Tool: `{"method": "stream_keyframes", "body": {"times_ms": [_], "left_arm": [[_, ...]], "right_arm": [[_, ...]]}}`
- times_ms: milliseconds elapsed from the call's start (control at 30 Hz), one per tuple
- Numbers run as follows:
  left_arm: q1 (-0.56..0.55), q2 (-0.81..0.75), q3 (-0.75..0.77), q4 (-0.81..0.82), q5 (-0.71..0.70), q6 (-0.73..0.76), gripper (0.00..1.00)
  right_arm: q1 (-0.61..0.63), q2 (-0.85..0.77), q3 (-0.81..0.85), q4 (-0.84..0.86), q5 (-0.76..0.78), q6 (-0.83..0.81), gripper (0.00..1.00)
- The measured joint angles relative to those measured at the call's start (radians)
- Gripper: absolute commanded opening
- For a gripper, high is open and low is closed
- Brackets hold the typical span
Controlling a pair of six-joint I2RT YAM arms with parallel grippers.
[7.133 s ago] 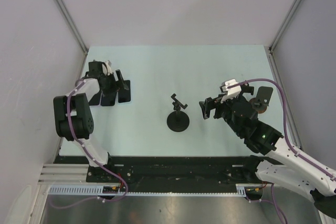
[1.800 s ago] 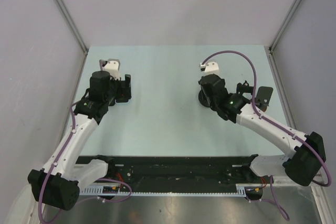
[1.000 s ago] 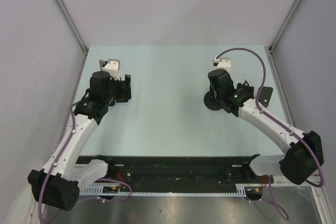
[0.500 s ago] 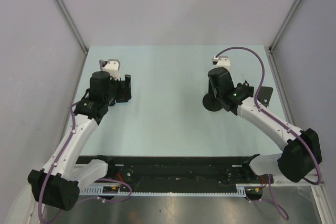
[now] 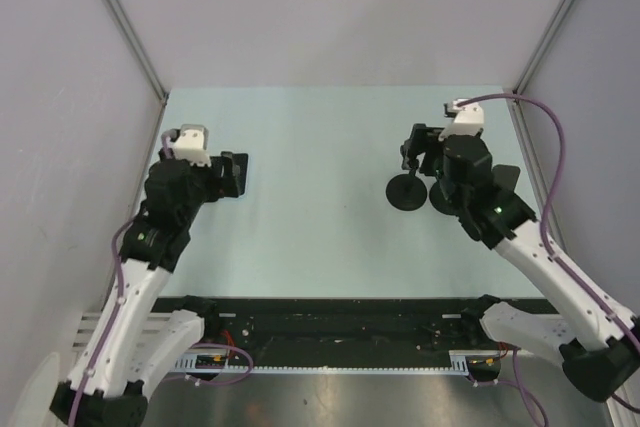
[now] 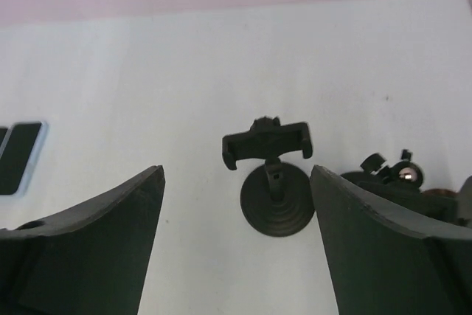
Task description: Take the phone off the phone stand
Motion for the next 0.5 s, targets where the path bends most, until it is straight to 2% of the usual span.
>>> {"method": "stream_keyframes", "body": {"times_ms": [33,133,300,500], "left_arm": [[0.0,-0.045,-0.006,0.0,-0.001,-0.003,1.0],[0.0,-0.198,-0.009,0.004,-0.021,-0.022,1.0],[0.0,-0.458,-0.011,0.023,-0.108,-0.055,1.0],[0.0,-0.7,-0.05,0.057,-0.245,-0.079,1.0]], "right_arm": [[0.001,-0.03,0.0,0.0,0.006,-0.007,0.93],[0.003,-0.142,0.0,-0.001,0.042,-0.029,1.0],[0.003,-0.337,-0.027,0.016,0.124,-0.074,1.0],[0.0,-0.623,-0.172,0.082,0.246,-0.15,1.0]]}}
